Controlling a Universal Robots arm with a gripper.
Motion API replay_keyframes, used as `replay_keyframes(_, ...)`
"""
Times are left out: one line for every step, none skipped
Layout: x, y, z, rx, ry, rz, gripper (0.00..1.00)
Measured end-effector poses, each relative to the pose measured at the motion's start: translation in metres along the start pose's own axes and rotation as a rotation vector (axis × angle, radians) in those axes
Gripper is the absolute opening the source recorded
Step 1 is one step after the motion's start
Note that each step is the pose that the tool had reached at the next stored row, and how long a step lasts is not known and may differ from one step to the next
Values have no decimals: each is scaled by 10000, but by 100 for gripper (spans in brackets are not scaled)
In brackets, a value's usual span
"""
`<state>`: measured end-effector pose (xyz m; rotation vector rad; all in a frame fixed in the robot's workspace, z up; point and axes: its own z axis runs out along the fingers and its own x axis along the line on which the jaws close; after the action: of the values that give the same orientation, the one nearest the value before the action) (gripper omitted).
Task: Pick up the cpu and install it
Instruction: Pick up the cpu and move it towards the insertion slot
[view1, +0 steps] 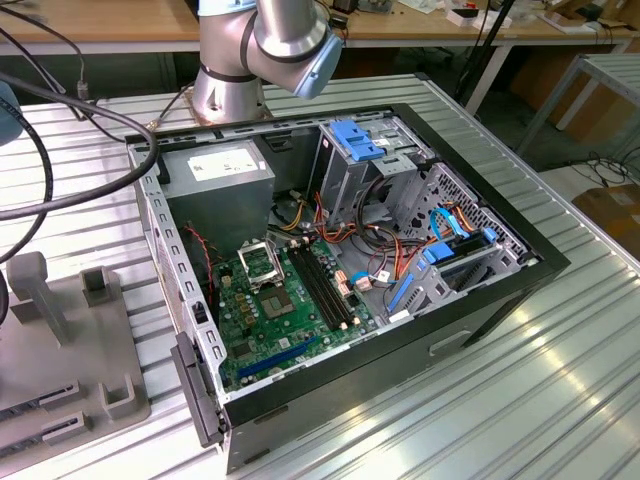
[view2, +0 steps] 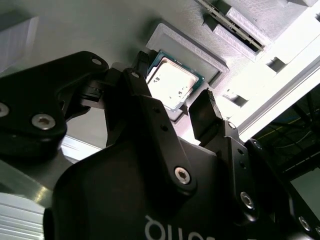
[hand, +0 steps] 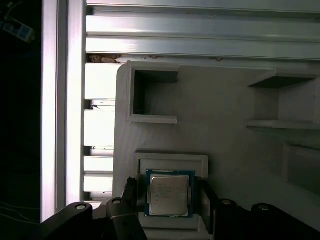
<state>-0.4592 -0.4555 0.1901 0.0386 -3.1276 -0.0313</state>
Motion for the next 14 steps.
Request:
replay_keyframes(0, 0, 0, 0, -1, 0, 60)
replay_keyframes(0, 0, 0, 1, -1, 0, 60)
replay_keyframes(0, 0, 0, 1, 0, -1, 60)
replay_keyframes(0, 0, 0, 4, 0, 0, 60)
replay_keyframes(-1, 0, 1, 15, -1, 0, 60)
replay_keyframes(-1, 0, 1, 44, -2, 0, 60)
replay_keyframes(0, 0, 1, 99, 1, 1, 60)
replay_keyframes(-1, 0, 0, 133, 3, 1, 60)
replay_keyframes(-1, -1, 0, 136, 3, 0, 60)
replay_keyframes(-1, 0, 0, 137, 3, 0, 60)
replay_keyframes(-1, 0, 0, 138, 3, 1, 60)
replay_keyframes(0, 0, 0, 139, 4, 2, 60)
replay_keyframes(-1, 1, 1, 137, 3, 2, 60)
replay_keyframes(-2, 2, 1, 137, 2, 2, 60)
